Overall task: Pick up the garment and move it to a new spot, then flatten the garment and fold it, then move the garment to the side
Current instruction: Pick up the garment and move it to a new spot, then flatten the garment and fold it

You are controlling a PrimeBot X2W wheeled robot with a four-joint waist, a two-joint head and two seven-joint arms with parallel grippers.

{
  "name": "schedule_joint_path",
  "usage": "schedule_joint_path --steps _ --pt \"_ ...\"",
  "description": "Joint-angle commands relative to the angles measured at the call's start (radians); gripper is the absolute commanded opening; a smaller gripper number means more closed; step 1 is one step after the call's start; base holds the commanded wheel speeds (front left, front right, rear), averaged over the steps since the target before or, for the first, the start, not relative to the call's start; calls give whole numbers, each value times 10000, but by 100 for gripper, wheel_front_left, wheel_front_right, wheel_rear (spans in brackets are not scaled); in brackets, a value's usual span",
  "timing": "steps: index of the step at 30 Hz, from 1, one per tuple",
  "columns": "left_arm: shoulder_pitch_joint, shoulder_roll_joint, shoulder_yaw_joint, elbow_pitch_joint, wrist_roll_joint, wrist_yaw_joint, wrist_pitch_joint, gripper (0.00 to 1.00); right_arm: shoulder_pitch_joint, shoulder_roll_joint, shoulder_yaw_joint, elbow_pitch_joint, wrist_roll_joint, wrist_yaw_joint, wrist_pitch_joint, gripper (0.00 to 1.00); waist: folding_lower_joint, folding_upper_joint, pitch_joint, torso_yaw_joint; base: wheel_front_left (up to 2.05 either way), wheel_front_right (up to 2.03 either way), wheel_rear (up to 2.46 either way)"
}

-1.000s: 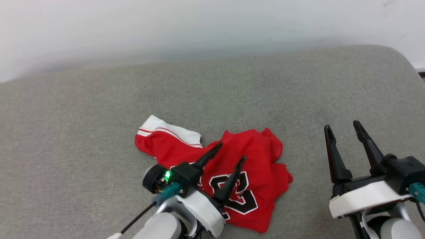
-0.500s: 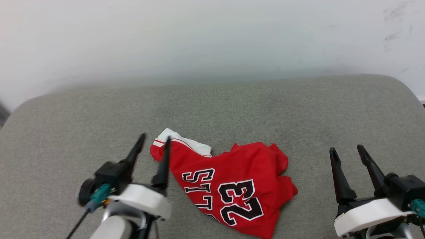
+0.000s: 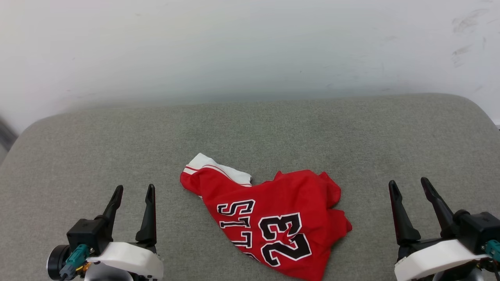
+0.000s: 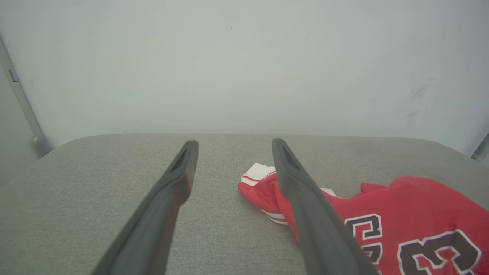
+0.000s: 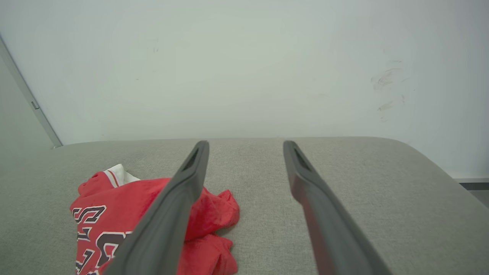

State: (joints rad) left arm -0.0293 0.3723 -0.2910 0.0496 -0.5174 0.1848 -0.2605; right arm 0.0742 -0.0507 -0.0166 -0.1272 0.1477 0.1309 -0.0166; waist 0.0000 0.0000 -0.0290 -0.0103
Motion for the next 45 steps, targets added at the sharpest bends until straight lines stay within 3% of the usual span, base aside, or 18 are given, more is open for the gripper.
schedule_joint_path --steps 1,13,18,24,28,32,43,44,45 --pt "78 50 -22 -79 79 -44 -55 100 135 8 -5 -42 15 -3 21 100 0 0 6 10 0 0 0" --pt "-143 76 -120 -208 108 -84 -55 100 56 8 -416 95 109 -3 649 100 0 0 123 62 0 0 0" --pt "-202 1 -75 -407 108 -62 -56 100 -28 -70 -86 -33 -131 -2 2770 100 0 0 354 217 0 0 0" --pt "-481 -130 28 -715 306 -173 -55 100 -229 -1044 1358 -450 842 -3 6279 100 0 0 1031 534 0 0 0" --pt "-749 -276 100 -861 423 -336 -48 100 -407 -1413 2231 -527 1546 -3 7571 100 0 0 1528 837 0 0 0" --pt "-991 -441 265 -849 535 -505 -48 100 -756 -1569 2847 -44 1836 -3 7919 100 0 0 2006 1112 0 0 0" --pt "-1245 -875 727 -532 764 -1018 -47 100 -1028 -1109 3630 2594 2467 -5 7961 100 0 0 2552 1404 0 0 0" --pt "-1243 -909 760 -500 794 -1051 -49 100 -1045 -1116 3661 2729 2493 -5 7980 62 0 0 2542 1394 0 0 0" --pt "-1243 -909 760 -500 794 -1051 -49 100 -1045 -1116 3661 2729 2493 -5 7980 62 0 0 2542 1394 0 0 0"
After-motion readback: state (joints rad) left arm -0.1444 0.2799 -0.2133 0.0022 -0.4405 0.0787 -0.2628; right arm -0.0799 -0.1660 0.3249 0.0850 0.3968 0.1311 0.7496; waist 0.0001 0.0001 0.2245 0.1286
